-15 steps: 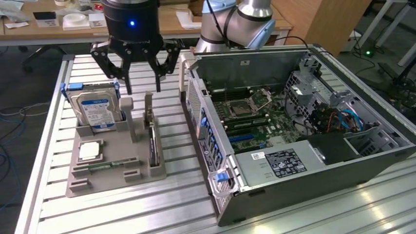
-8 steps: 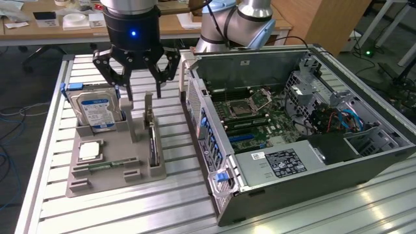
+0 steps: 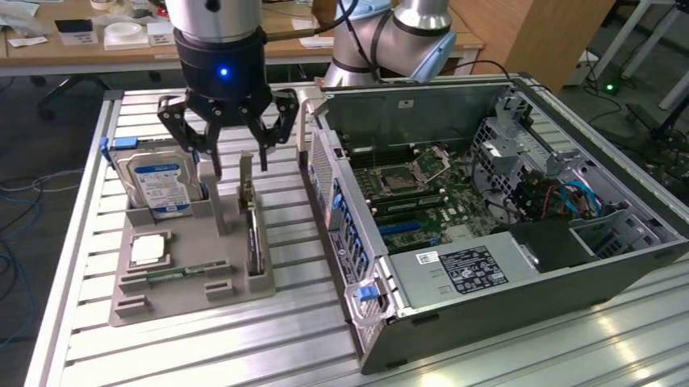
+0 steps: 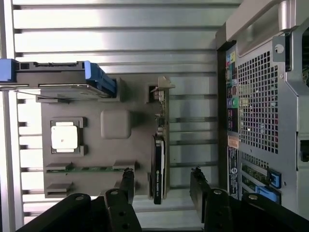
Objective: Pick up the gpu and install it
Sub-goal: 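Pick up the gpu and move the gpu toward the slot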
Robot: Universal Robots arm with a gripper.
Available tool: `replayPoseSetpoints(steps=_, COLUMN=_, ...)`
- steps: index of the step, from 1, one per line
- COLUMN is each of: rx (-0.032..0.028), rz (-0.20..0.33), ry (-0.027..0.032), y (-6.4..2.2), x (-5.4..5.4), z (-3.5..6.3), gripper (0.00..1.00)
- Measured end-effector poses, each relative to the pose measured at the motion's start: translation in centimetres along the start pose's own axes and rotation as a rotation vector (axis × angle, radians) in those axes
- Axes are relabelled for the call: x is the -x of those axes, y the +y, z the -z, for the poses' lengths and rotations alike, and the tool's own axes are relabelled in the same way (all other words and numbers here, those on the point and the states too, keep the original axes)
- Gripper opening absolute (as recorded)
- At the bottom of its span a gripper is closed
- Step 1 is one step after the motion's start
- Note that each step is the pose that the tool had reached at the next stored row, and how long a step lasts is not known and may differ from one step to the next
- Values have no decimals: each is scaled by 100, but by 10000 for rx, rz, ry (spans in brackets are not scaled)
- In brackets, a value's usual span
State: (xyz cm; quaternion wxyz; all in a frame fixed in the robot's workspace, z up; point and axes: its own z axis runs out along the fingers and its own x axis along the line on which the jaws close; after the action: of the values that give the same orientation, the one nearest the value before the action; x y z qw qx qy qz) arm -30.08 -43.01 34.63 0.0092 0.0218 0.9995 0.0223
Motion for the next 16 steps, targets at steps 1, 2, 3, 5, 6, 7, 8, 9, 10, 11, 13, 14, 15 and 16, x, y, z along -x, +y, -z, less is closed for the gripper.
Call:
replayPoseSetpoints(steps=1, rx=-1, rz=1, ry=1, y=0, x=0, z=-18, gripper=59)
replayPoseSetpoints(steps=2, rx=0, rz=2, ry=0, y=0, x=0, z=-36, gripper=59)
replayPoseSetpoints(steps=3, rx=0, rz=2, ry=0, y=-1, x=0, z=-54, gripper=59)
replayPoseSetpoints(steps=5, rx=0, rz=0, ry=2, y=-2, x=-2, z=-91, gripper=59)
replayPoseSetpoints(steps=6, rx=1, rz=0, ry=0, y=-3, x=-2, z=-110, gripper=59)
replayPoseSetpoints(steps=7, rx=1, rz=0, ry=0, y=-4, x=-3, z=-128, gripper=59)
replayPoseSetpoints(steps=8, rx=0, rz=-2, ry=0, y=-5, x=-3, z=-146, gripper=59)
replayPoseSetpoints(steps=9, rx=1, rz=-9, ry=0, y=-7, x=-4, z=-164, gripper=59)
replayPoseSetpoints(steps=10, rx=0, rz=-26, ry=-1, y=-11, x=-4, z=-182, gripper=59)
replayPoseSetpoints(steps=11, rx=-1, rz=-66, ry=-3, y=-14, x=-4, z=-199, gripper=59)
replayPoseSetpoints(steps=13, rx=-3, rz=-161, ry=-8, y=-18, x=-4, z=-236, gripper=59)
replayPoseSetpoints(steps=14, rx=-3, rz=-183, ry=-8, y=-20, x=-5, z=-254, gripper=59)
replayPoseSetpoints(steps=15, rx=-3, rz=-197, ry=-10, y=-21, x=-5, z=-273, gripper=59)
replayPoseSetpoints(steps=16, rx=-3, rz=-204, ry=-10, y=-22, x=-5, z=-291, gripper=59)
